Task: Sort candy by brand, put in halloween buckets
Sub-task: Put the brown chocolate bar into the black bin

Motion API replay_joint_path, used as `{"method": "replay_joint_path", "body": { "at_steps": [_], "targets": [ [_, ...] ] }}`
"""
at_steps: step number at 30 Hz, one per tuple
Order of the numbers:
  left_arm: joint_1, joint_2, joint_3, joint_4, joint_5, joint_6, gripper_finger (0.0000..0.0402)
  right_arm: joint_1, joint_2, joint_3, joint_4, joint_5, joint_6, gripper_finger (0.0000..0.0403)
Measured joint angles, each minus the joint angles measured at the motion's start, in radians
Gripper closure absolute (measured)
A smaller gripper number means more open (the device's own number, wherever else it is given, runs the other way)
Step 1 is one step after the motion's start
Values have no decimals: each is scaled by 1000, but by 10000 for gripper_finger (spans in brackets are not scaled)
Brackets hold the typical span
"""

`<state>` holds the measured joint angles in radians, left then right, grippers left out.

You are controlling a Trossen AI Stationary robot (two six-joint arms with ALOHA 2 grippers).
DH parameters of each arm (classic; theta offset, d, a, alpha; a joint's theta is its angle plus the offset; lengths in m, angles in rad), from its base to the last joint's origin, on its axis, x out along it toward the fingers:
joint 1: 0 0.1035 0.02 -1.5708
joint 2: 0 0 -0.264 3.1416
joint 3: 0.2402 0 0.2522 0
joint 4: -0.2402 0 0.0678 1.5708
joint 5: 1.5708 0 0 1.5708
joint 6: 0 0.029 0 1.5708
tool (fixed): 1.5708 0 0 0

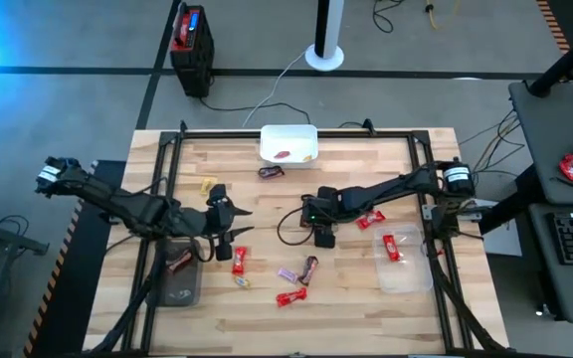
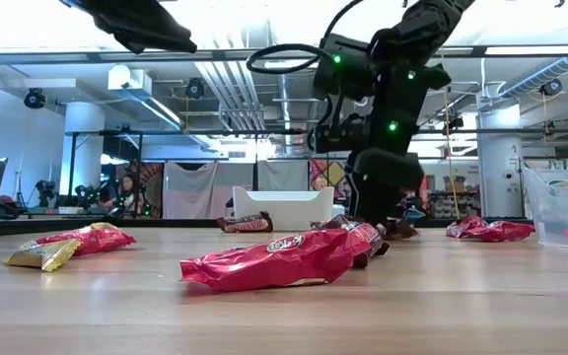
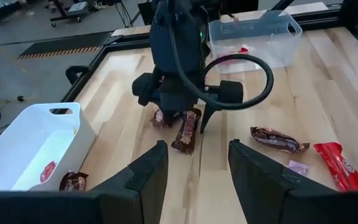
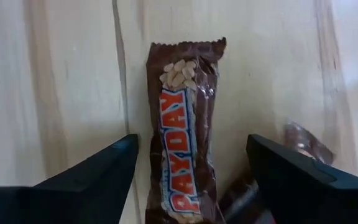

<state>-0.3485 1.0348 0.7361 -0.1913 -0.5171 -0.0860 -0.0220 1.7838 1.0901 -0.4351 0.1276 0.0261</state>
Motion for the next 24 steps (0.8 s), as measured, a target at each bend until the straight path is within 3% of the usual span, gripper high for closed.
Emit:
{"method": "replay_joint_path", "body": {
  "at_steps": [6,18,24],
  "targets": [
    [0,0,-12,15,0,-14,248,1,10,1,11,-6,27,171],
    [0,0,-107,137,4,-29,248,12,5,1,35,-47,29,357],
    [0,3,-191,323,102,30,248,54,-55,-2,73,-47,62,372]
  ]
}}
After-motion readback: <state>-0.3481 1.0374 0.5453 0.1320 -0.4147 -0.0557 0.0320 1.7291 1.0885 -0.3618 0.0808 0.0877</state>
